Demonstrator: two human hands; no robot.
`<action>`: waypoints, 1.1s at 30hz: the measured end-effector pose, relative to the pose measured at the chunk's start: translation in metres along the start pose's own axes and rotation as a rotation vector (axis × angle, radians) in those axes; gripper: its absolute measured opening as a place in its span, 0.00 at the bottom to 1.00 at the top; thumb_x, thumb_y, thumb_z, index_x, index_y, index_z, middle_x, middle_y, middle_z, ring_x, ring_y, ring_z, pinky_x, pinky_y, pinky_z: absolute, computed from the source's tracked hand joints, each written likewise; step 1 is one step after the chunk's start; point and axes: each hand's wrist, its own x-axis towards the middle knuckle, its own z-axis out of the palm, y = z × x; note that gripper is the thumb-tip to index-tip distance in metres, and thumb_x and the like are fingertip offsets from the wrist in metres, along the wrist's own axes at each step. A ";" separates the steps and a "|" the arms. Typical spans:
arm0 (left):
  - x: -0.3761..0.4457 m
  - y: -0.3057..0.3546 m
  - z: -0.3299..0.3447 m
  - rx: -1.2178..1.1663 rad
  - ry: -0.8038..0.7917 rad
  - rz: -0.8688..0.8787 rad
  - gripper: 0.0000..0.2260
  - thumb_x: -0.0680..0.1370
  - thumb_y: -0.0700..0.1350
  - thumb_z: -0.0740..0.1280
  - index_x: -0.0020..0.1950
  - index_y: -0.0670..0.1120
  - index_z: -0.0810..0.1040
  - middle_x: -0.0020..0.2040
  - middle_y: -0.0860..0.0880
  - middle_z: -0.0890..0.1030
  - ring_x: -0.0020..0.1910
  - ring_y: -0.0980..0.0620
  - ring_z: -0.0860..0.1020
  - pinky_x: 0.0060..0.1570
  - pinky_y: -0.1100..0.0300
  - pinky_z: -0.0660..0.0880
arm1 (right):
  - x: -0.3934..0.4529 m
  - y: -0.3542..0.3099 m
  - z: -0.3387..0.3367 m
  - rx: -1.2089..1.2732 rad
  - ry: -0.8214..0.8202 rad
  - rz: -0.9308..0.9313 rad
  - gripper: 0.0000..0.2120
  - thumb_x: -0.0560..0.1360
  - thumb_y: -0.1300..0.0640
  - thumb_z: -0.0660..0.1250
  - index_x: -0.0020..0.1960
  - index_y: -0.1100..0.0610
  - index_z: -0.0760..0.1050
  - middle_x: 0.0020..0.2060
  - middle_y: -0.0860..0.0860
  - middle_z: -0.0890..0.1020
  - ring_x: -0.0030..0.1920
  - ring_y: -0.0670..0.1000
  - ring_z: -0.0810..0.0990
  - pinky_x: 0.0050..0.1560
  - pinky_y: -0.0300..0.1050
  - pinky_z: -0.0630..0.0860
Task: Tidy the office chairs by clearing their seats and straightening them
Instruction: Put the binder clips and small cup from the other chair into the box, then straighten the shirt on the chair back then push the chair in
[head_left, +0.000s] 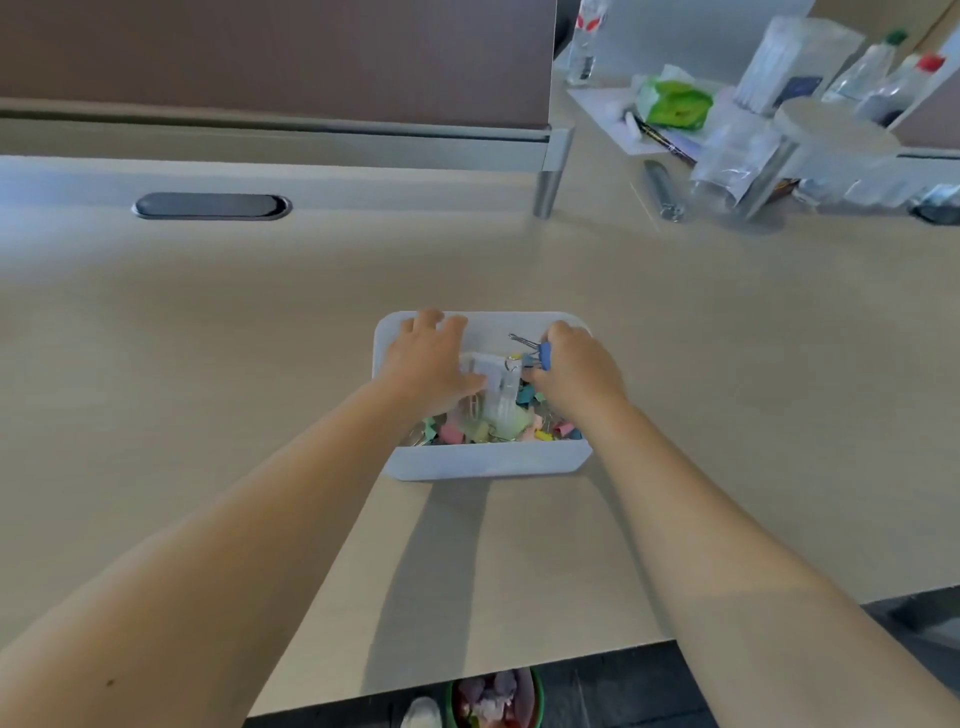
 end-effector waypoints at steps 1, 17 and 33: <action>0.001 -0.001 -0.002 0.000 0.011 0.005 0.30 0.76 0.50 0.65 0.74 0.45 0.58 0.75 0.43 0.58 0.73 0.42 0.57 0.71 0.49 0.60 | 0.002 -0.001 0.003 -0.029 -0.037 -0.010 0.19 0.74 0.56 0.66 0.61 0.62 0.66 0.58 0.59 0.72 0.56 0.59 0.71 0.53 0.51 0.69; -0.080 -0.012 -0.025 -0.095 0.181 -0.135 0.18 0.78 0.46 0.61 0.68 0.44 0.69 0.67 0.44 0.72 0.64 0.44 0.72 0.60 0.54 0.70 | -0.048 -0.040 -0.029 0.039 -0.068 -0.293 0.17 0.76 0.63 0.57 0.64 0.61 0.71 0.64 0.57 0.75 0.62 0.58 0.73 0.59 0.48 0.71; -0.455 -0.083 0.013 -0.191 0.557 -0.891 0.18 0.79 0.47 0.60 0.67 0.43 0.70 0.67 0.43 0.72 0.66 0.44 0.71 0.63 0.50 0.70 | -0.305 -0.187 0.046 -0.055 -0.378 -1.100 0.16 0.77 0.60 0.58 0.64 0.60 0.71 0.63 0.57 0.76 0.62 0.58 0.74 0.59 0.47 0.71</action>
